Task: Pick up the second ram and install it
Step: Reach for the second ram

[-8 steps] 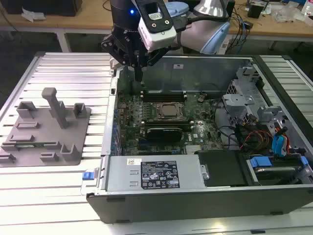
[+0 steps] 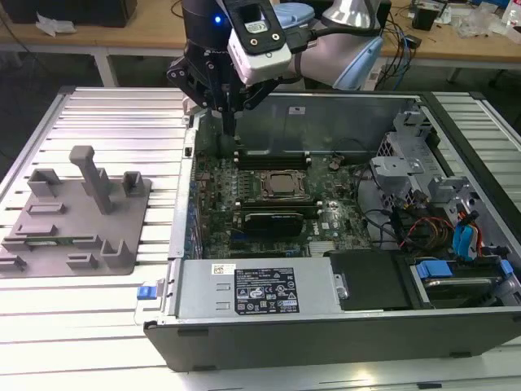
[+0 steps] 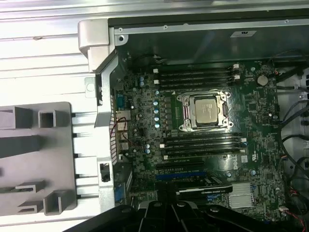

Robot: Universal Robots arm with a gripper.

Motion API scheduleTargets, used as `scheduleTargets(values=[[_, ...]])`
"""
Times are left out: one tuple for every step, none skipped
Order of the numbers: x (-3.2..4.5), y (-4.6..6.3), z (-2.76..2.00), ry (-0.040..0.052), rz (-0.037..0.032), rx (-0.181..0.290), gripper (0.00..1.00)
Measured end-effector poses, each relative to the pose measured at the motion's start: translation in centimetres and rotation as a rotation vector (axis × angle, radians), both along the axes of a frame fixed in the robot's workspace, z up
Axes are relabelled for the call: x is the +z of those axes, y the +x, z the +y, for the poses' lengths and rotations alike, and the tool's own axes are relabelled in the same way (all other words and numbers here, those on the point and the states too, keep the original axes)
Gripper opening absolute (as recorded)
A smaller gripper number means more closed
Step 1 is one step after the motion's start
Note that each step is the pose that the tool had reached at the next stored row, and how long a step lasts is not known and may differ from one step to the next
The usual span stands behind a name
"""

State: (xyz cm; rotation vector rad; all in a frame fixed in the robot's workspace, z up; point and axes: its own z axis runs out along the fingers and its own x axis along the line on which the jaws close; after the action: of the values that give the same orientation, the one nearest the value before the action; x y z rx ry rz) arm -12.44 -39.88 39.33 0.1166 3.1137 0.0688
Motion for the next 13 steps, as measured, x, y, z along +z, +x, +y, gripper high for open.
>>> scheduleTargets(values=[[0.0,0.0,0.0,0.0,0.0,0.0,0.08],[0.0,-0.1,0.0,0.0,0.0,0.0,0.08],[0.0,-0.2,0.0,0.0,0.0,0.0,0.08],[0.0,-0.2,0.0,0.0001,-0.0001,0.0,0.08],[0.0,-0.3,0.0,0.0,0.0,0.0,0.08],[0.0,-0.4,0.0,0.0,0.0,0.0,0.08],[0.0,-0.5,0.0,0.0001,0.0,0.0,0.08],[0.0,-0.8,0.0,0.0,0.0,0.0,0.08],[0.0,-0.9,0.0,0.0,0.0,0.0,0.08],[0.0,-1.0,0.0,0.0,0.0,0.0,0.08],[-0.01,-1.2,0.0,0.0001,-0.0001,0.0,0.08],[0.0,-1.4,0.0,0.0,0.0,0.0,0.08],[0.0,-1.6,0.0,0.0,0.0,0.0,0.08]])
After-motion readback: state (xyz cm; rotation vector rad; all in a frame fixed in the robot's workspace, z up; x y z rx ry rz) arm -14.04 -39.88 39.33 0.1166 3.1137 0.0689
